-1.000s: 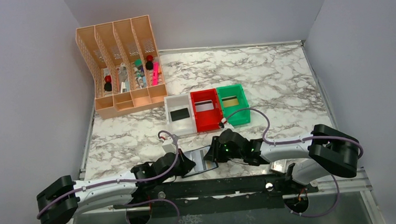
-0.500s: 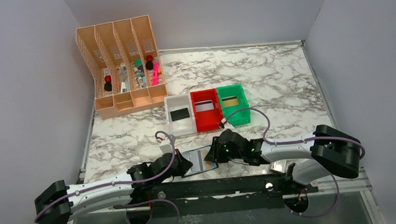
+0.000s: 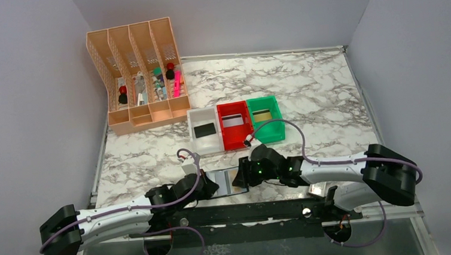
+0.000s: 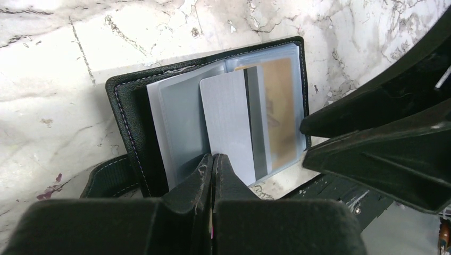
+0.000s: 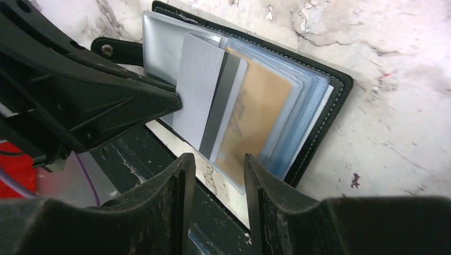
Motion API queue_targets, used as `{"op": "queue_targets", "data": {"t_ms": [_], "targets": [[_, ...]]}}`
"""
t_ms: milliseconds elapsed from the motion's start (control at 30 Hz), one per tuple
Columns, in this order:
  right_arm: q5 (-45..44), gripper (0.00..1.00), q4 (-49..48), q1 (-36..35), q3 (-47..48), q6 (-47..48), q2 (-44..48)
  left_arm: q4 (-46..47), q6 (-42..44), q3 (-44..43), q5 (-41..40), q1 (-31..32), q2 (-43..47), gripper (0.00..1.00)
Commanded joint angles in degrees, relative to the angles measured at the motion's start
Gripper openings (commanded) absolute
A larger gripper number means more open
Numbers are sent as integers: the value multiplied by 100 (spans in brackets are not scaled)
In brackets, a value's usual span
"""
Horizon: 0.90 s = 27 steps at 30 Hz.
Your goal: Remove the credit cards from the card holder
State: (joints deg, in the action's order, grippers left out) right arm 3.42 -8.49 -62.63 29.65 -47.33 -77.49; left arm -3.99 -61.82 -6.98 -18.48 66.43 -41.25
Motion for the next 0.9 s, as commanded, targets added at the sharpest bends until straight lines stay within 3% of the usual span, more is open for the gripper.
{"op": "queue_targets", "data": {"t_ms": [0,367,667,867], "targets": [[446,45,-331,12,257,182,-525,-30,167,-141,-114,-13,-104,0],[592,47,-583,12,328,190,-905,52,194,-150,-120,-10,-79,0],[392,46,-549,6,312,-372,-1505,46,231,-167,-75,-9,77,0],[414,45,-758,5,105,-653,-1600,574,252,88,128,-13,443,13]]}}
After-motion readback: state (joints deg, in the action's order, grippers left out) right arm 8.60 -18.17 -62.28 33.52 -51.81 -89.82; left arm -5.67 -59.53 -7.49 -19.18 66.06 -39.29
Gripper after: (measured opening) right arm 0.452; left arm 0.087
